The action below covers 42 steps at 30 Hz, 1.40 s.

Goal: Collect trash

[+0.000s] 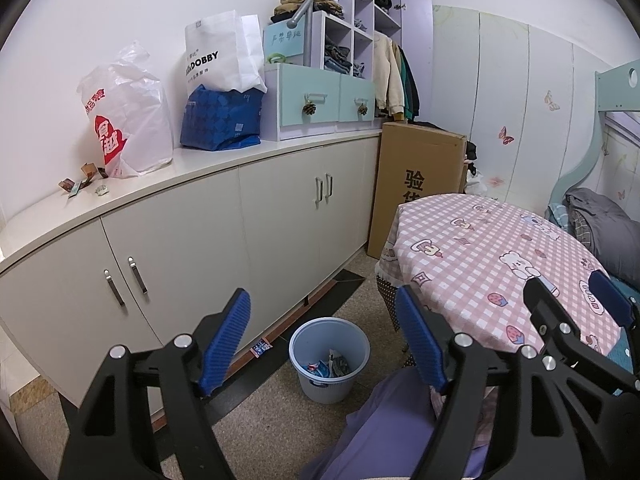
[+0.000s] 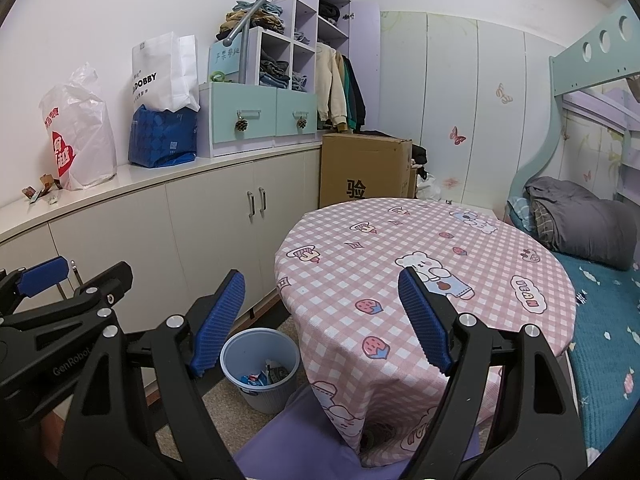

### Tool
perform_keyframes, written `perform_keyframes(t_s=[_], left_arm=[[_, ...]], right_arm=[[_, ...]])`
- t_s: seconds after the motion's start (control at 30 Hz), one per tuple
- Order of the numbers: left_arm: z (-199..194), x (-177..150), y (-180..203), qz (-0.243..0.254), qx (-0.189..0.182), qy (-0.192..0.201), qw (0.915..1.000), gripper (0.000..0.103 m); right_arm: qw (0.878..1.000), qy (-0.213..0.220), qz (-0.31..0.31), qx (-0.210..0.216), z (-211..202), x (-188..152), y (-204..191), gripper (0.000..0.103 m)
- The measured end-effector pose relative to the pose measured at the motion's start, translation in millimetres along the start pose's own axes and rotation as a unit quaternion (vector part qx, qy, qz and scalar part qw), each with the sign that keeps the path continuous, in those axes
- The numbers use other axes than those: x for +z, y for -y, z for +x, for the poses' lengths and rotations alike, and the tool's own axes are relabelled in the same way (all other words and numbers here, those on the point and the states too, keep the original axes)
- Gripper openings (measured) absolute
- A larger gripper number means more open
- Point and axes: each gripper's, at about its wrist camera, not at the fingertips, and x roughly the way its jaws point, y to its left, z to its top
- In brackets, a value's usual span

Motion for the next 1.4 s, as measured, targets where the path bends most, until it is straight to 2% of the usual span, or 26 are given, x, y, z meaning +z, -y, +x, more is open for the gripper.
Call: perform_keyframes(t_s=[1.1, 1.2, 1.4], left_arm=[[2, -1, 1, -0.003, 0.0, -0.009, 1.0, 0.074], [2, -2, 1, -0.006, 0.004, -0.008, 0.9999, 0.077], [9, -3, -3, -0.018, -0.002, -0.025, 0.9995, 0.081]], right_arm=[[1.0, -0.004, -0.003, 0.002, 1, -5, 6, 0.078], [1.0, -0.004, -0.002, 0.0, 1, -6, 8, 0.078], [1.0, -0.009, 0.004, 0.003, 3, -7, 15, 0.086]])
